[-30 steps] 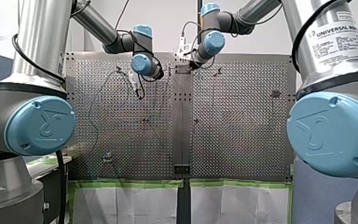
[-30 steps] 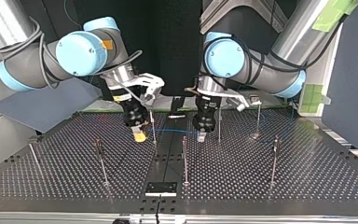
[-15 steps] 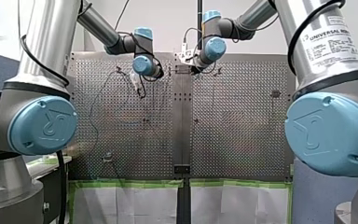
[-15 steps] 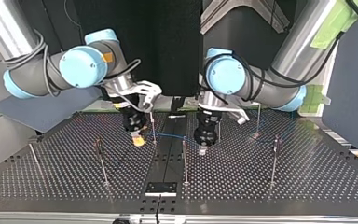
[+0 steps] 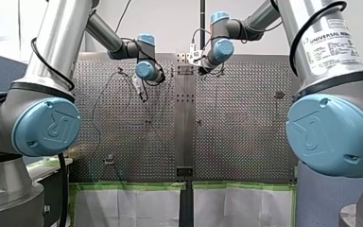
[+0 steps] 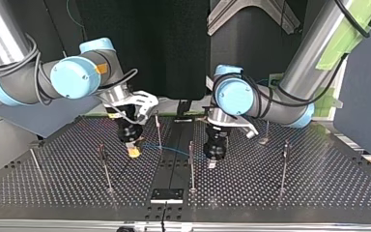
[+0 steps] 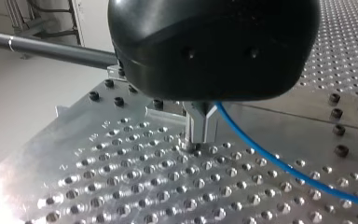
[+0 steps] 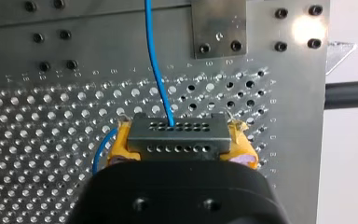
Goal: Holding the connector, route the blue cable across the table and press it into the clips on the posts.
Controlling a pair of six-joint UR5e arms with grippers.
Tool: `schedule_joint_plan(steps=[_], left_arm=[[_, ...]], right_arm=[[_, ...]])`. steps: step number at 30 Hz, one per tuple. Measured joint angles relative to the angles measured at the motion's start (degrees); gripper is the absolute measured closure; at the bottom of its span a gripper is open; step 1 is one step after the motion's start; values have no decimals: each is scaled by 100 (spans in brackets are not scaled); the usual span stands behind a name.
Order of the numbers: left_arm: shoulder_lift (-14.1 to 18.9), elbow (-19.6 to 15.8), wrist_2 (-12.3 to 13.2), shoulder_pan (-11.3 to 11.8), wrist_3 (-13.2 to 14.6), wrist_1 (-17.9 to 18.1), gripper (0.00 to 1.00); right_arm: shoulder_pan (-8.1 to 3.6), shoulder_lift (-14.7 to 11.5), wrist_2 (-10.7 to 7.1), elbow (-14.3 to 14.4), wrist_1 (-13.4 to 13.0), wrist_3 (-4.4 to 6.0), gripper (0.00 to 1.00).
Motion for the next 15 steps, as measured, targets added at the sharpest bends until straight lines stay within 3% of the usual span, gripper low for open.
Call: schedule_joint_plan(steps=[12,13,14,15], left_arm=[[-27,38,-3,62,13,-149,100],[-27,38,-36,48,18,-180,91],[-26,37,-63,38,22,-206,74],[-25,36,-91,29,31,-234,74]], right_arm=[[-171,26,-129,-16,-5,-16,100],[-177,25,-132,-15,-4,-28,100],[-181,24,-133,-15,-3,-35,100],[-183,24,-135,-15,-3,-40,100]])
